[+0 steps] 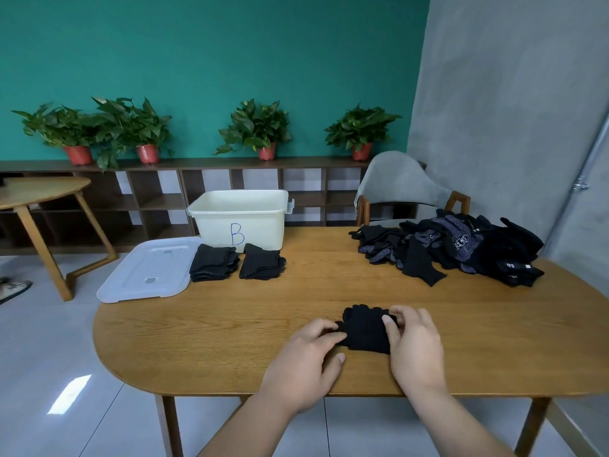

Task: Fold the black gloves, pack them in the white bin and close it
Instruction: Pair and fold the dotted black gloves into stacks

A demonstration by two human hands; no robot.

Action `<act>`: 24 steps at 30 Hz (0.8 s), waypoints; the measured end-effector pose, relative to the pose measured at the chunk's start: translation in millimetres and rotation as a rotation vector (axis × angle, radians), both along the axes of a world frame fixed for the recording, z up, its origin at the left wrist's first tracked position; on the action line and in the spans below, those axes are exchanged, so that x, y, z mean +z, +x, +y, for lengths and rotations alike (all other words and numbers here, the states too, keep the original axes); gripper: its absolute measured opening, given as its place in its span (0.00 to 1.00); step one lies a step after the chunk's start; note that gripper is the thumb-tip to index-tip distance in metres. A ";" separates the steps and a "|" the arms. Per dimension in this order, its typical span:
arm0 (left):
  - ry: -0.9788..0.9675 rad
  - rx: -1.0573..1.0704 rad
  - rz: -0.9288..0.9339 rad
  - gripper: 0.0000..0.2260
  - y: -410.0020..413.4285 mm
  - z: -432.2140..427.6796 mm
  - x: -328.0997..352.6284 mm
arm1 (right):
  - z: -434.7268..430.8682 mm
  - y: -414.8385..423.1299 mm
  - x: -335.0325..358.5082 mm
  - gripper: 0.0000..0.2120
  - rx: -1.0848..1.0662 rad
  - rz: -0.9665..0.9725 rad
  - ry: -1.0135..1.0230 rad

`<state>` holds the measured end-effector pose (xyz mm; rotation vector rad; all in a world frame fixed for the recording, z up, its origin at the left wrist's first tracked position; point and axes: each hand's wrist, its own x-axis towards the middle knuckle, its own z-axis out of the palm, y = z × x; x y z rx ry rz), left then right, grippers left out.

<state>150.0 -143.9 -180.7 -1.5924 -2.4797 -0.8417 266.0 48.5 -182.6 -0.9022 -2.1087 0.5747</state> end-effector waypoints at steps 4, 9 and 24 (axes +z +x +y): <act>-0.044 0.000 0.057 0.26 4.8 0.3 1.7 | -6.4 4.5 7.4 0.27 0.157 -0.299 0.170; -0.136 -0.016 0.121 0.27 3.8 1.8 1.2 | -2.3 -5.3 5.8 0.31 0.288 -0.690 0.129; -0.175 -0.078 0.306 0.24 8.9 2.7 6.2 | 4.8 3.1 -1.5 0.20 0.274 -0.330 0.099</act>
